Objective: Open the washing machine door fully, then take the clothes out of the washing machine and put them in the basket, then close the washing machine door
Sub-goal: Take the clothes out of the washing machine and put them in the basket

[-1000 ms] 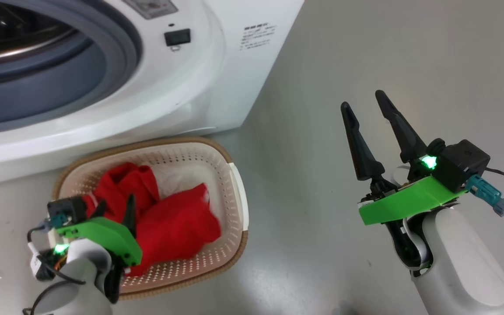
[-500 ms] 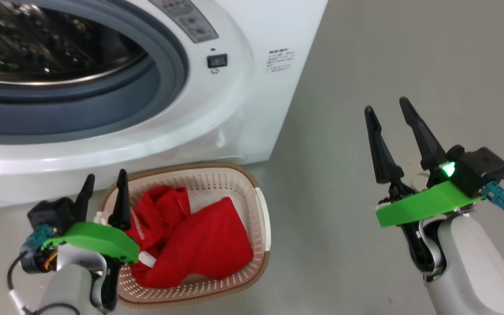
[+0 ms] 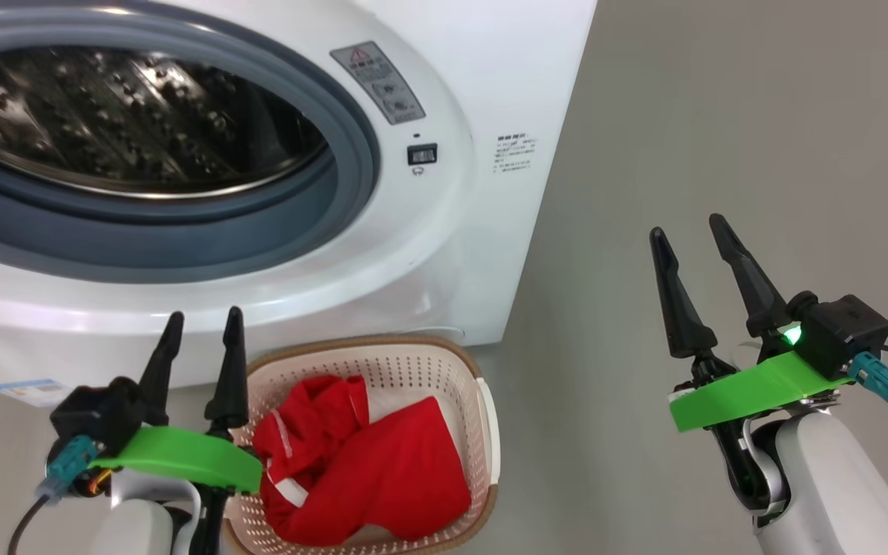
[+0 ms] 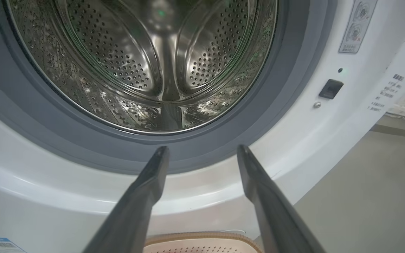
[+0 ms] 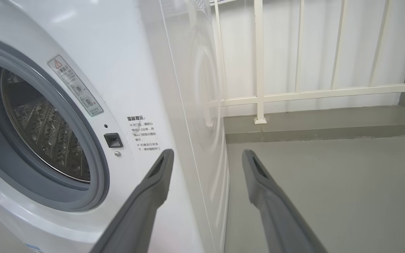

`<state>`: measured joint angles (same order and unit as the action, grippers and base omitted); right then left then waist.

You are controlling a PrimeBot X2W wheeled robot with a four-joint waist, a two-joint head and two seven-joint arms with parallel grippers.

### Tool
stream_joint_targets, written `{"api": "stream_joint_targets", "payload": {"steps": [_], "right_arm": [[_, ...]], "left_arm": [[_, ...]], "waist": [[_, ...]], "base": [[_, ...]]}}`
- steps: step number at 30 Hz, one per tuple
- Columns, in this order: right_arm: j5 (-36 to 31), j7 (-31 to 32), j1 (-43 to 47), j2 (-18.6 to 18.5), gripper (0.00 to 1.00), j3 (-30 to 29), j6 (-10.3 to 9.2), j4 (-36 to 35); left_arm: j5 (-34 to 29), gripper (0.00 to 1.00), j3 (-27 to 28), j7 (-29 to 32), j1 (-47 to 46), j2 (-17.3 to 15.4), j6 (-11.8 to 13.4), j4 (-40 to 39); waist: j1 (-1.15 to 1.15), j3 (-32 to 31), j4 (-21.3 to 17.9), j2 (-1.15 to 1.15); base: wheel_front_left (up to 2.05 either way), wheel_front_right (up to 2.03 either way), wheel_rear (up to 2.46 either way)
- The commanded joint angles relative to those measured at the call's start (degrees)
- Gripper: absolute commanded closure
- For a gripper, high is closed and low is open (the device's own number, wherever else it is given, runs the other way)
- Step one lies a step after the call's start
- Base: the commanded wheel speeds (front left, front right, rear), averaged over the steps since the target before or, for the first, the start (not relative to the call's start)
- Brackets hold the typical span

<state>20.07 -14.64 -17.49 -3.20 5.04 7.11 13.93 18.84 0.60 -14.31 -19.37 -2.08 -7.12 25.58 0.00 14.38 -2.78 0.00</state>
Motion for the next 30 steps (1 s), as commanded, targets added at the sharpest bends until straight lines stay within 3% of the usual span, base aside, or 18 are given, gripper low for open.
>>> {"api": "stream_joint_targets", "payload": {"steps": [1, 11, 30], "right_arm": [[-0.6, -0.4, 0.6, 0.3, 0.0, 1.0, 0.37, -1.3], [0.4, -0.4, 3.1, -0.8, 0.0, -0.6, 0.37, -1.1], [2.0, -0.4, 6.2, -2.6, 0.0, -0.7, 0.37, -0.4]], "left_arm": [[0.3, 0.0, 1.5, -0.7, 0.9, -1.0, -0.3, -2.5], [0.2, 0.0, 2.7, -0.7, 6.9, -0.9, -0.3, -10.0], [-3.2, 0.0, 6.7, -0.7, 12.5, -0.8, -0.4, -12.6]], "waist": [[0.0, -1.7, 0.4, 0.0], [0.0, -5.8, 0.2, 0.0], [0.0, -9.6, -0.5, 0.0]], "base": [[0.0, 0.0, 0.0], [0.0, 0.0, 0.0], [0.0, 0.0, 0.0]]}}
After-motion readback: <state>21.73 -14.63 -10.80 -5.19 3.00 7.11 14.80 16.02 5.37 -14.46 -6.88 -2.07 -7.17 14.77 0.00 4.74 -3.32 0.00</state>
